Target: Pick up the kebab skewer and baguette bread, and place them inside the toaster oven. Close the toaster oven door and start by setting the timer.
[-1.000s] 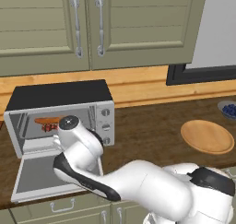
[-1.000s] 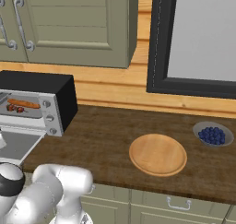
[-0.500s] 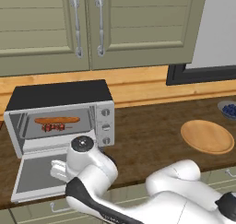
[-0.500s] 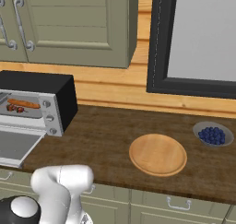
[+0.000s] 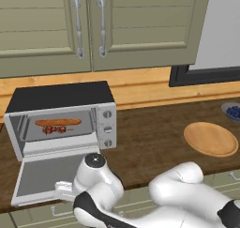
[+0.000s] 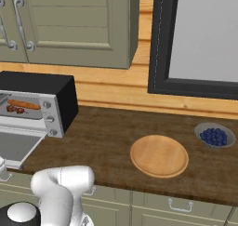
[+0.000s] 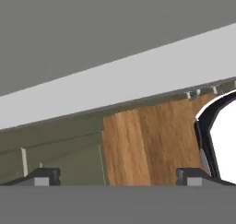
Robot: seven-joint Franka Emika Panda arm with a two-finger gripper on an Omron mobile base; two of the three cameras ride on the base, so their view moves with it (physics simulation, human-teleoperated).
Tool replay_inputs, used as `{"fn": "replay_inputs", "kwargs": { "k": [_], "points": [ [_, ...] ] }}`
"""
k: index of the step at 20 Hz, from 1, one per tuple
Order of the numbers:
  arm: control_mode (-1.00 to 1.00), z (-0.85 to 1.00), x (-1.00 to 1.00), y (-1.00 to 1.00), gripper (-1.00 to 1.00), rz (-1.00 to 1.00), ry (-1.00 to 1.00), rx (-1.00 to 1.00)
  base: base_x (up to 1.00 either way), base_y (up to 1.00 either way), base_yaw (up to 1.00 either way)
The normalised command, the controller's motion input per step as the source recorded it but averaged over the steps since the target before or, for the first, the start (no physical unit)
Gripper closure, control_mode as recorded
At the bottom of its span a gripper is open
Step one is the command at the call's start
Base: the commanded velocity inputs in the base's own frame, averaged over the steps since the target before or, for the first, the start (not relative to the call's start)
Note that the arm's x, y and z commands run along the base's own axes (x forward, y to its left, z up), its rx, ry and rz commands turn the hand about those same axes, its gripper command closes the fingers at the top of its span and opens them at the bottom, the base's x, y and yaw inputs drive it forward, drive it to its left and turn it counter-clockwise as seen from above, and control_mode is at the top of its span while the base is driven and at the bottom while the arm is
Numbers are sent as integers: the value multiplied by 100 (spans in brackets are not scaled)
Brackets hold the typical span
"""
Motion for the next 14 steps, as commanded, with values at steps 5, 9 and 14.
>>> {"fn": "replay_inputs", "kwargs": {
  "k": [5, 9, 14],
  "points": [
    [-100, -36, 19, 32, -100, 22, 0, -1, 0, 0, 0],
    [-100, -33, 6, 19, -100, 12, 0, -7, 0, 0, 0],
    [-100, -33, 8, 8, -100, 6, 0, -9, 0, 0, 0]
  ]
}}
